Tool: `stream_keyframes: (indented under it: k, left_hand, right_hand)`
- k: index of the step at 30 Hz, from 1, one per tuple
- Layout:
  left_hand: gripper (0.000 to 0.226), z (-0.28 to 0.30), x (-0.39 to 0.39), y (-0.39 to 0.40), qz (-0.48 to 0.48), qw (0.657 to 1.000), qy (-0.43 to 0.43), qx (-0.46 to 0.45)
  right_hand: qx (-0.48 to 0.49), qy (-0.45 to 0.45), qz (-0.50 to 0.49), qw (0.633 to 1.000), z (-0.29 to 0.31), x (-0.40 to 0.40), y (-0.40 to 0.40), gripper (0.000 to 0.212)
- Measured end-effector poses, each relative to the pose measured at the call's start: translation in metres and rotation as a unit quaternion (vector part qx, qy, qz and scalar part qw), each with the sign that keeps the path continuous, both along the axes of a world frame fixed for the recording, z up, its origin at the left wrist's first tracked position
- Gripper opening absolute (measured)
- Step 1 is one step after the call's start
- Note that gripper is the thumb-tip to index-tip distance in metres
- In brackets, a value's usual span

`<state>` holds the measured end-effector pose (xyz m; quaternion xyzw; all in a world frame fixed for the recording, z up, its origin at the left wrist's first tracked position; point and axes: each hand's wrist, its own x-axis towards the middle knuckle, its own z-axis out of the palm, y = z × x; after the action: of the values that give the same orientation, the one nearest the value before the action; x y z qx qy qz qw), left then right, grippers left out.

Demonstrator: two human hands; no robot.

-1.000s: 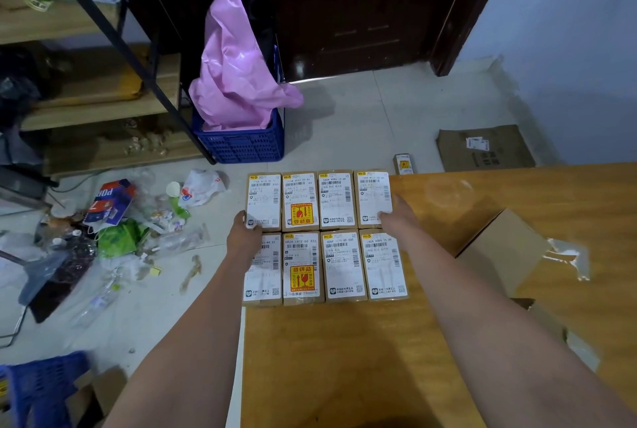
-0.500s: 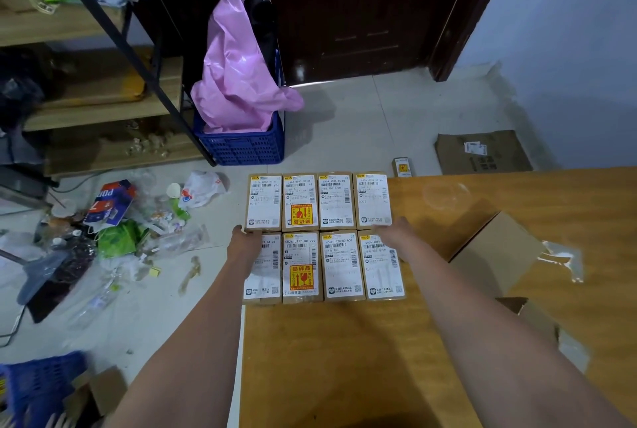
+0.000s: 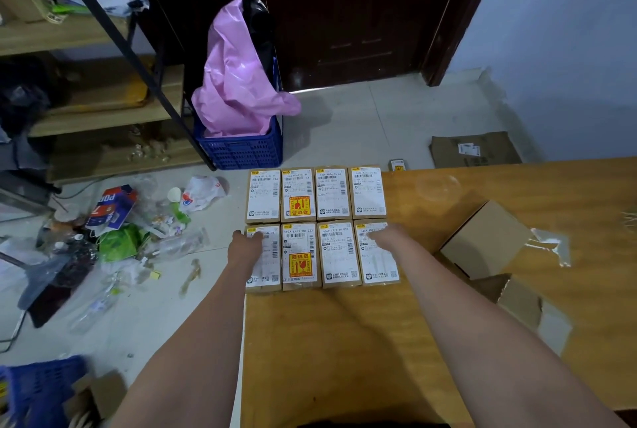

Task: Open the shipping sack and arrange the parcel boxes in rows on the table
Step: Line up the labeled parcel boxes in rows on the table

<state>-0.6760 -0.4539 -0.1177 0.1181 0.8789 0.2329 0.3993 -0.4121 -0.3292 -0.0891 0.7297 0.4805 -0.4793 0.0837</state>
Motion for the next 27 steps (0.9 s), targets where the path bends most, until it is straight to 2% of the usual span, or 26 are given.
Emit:
stream_keyframes:
  k: [2, 5, 16, 22, 27]
  left_hand:
    - [0.065, 0.007, 0.001, 0.001, -0.024, 0.999, 0.049, 0.006]
    - [0.059, 0.026, 0.008, 0.007, -0.044, 0.995, 0.081, 0.038]
    - [0.049, 0.106, 0.103, 0.047, -0.125, 0.979, 0.006, 0.160]
    - [0.047, 0.126, 0.170, 0.075, -0.160, 0.967, -0.053, 0.192]
    - [0.036, 0.132, 0.222, 0.096, -0.198, 0.960, -0.083, 0.179]
  right_hand:
    - [0.025, -0.009, -0.012, 1.000, 0.011, 0.001, 0.001, 0.060]
    - [0.049, 0.001, -0.032, 0.998, 0.032, 0.005, 0.001, 0.072]
    - [0.095, 0.038, -0.024, 0.994, 0.110, 0.043, -0.013, 0.089]
    - [0.128, 0.016, 0.014, 0.992, 0.146, 0.095, 0.003, 0.055]
    - [0.150, 0.005, -0.013, 0.989, 0.148, 0.151, 0.024, 0.054]
